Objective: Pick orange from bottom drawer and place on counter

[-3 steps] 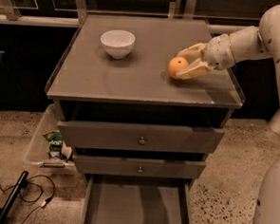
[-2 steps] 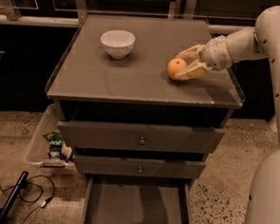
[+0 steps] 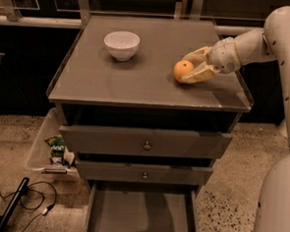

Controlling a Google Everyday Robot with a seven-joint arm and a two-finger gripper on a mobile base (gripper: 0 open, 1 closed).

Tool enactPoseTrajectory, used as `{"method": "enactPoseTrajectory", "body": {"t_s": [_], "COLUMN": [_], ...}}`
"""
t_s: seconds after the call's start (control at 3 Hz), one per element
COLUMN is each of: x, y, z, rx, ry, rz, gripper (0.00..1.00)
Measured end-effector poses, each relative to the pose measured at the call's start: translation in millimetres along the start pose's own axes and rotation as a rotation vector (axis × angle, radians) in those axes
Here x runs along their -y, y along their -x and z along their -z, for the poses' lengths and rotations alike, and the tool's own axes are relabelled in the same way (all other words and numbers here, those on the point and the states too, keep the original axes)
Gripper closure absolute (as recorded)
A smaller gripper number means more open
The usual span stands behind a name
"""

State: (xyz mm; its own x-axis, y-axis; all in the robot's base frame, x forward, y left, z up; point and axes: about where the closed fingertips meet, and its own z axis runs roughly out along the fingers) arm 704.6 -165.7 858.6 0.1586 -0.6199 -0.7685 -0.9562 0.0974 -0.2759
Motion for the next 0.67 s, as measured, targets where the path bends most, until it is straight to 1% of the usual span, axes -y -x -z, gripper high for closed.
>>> {"method": "enactPoseTrajectory", "body": {"t_s": [0.67], "x": [0.0], "y": [0.0], "z": [-0.1], "rx": [0.000], "ry": [0.000], "rz": [0.000], "gripper": [0.12]}}
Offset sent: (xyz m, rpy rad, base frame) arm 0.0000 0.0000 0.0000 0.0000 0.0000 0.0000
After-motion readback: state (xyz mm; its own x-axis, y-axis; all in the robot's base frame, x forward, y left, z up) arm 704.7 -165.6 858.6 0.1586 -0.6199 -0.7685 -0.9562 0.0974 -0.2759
